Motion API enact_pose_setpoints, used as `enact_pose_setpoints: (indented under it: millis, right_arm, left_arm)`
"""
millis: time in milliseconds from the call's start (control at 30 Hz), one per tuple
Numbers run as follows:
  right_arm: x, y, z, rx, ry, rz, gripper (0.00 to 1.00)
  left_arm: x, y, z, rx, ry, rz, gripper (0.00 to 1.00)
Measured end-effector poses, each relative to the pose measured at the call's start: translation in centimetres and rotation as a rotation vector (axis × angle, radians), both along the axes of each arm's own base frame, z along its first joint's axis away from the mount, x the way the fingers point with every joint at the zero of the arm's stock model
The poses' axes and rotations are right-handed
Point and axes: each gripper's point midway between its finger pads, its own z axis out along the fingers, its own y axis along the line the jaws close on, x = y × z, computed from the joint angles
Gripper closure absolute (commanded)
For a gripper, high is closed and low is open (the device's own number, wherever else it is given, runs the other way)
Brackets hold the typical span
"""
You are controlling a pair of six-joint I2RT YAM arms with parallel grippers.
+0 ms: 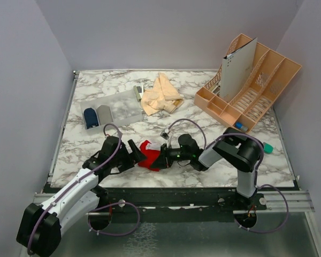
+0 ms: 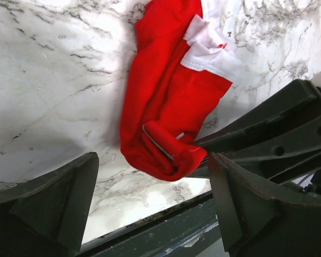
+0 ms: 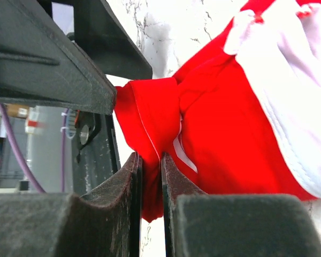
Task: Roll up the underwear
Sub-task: Roll the underwear to the center of the board.
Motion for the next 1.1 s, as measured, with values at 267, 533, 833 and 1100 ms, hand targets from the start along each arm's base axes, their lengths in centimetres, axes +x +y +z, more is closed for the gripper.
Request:
enact_pose_setpoints:
  millis: [267, 533, 833, 1100]
  right_arm:
    - [0.7, -0.5, -0.4, 0.013, 0.187, -0.013, 0.97]
    - [1.4, -1.4, -0.9, 0.036, 0.367, -0.041, 0.96]
    - [1.5, -1.3, -0.8, 0.023, 0.398, -0.035, 0.96]
    - [2.0, -0.9, -0.6, -0.053, 0.354, 0.003, 0.96]
  left_arm:
    - [-0.5, -0.2, -1.4, -0.023, -0.002, -0.013, 0.16]
    - [-0.4, -0.6, -1.4, -0.078, -0.053, -0.012, 0.19]
    - [-0.8, -1.1, -1.3, -0.104, -0.064, -0.052, 0.24]
    - [-1.1, -2.1, -2.3, -0.103, -0.032, -0.110, 0.47]
